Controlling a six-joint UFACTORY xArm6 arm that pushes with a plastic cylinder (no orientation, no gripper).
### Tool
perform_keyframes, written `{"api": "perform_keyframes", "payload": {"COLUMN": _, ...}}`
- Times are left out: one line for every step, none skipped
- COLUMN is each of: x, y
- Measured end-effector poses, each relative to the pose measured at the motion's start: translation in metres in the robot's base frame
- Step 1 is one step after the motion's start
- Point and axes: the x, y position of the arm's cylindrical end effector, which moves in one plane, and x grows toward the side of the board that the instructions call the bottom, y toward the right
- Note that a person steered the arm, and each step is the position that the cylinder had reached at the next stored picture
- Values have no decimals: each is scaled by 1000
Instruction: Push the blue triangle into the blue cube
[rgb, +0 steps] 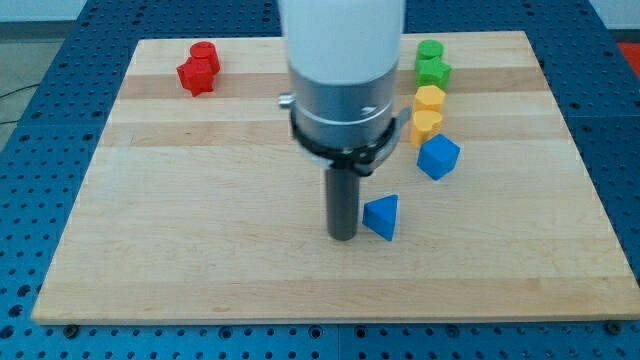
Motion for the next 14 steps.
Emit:
{"api": "perform_keyframes", "payload": {"x": -11, "y": 22}}
{"api": "perform_keyframes", "payload": {"x": -18, "y": 23}}
{"api": "perform_keyframes", "payload": {"x": 21, "y": 18}}
{"api": "perform_keyframes", "payload": {"x": 8, "y": 53}}
{"api": "perform_keyframes", "payload": {"x": -16, "y": 68}}
{"api": "perform_keyframes", "payload": {"x": 12, "y": 51}}
{"api": "perform_keyframes", "payload": {"x": 6, "y": -10}}
{"api": "perform_keyframes", "payload": {"x": -22, "y": -2}}
{"api": "perform_keyframes", "payload": {"x": -23, "y": 48}}
{"api": "perform_keyframes", "payload": {"x": -29, "y": 77}}
{"api": "perform_keyframes", "payload": {"x": -25, "y": 25}}
{"api": "perform_keyframes", "payload": {"x": -54, "y": -9}}
{"api": "perform_keyframes", "payload": {"x": -63, "y": 43}}
{"api": "perform_keyframes", "payload": {"x": -53, "y": 71}}
